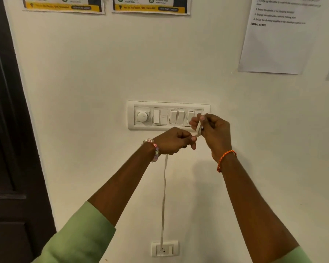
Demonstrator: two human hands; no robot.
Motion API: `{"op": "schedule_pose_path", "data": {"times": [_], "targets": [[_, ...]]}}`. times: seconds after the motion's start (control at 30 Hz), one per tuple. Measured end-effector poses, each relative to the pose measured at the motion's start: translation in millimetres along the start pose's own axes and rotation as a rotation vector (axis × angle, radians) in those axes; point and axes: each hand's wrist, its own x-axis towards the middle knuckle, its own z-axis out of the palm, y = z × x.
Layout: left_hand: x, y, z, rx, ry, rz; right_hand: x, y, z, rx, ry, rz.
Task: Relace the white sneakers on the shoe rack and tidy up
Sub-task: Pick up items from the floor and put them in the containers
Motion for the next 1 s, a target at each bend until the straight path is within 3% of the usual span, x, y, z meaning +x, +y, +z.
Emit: {"op": "schedule_pose_path", "data": {"times": [0.1,0.23,0.43,0.63,0.7,0.87,1.0], "targets": [[0,7,-11,0.109,0.057,0.075,-6,9,-4,-0.475,-0.084,-0.099],[6,3,-27,0.131,0.189,0.122,-22,8,-9,-0.517,-0.234,0.029],[8,-4,-21,0.022,0.260,0.107,-31,-8,-13,0.010,-0.205,0.260],[0,-16,11,-0.143,0.113,-0.016,-25,-15,-21,0.736,-0.217,0.380],[-2,-17,18,-0.099,0.062,-0.021,-22,-11,-24,0.828,-0.202,0.366],[-3,-7,20,0.155,-0.018,0.051,-20,-2,-22,0.643,-0.107,0.345],[1,3,7,0.238,0.031,0.100,-24,7,-20,0.149,-0.087,0.304]]}}
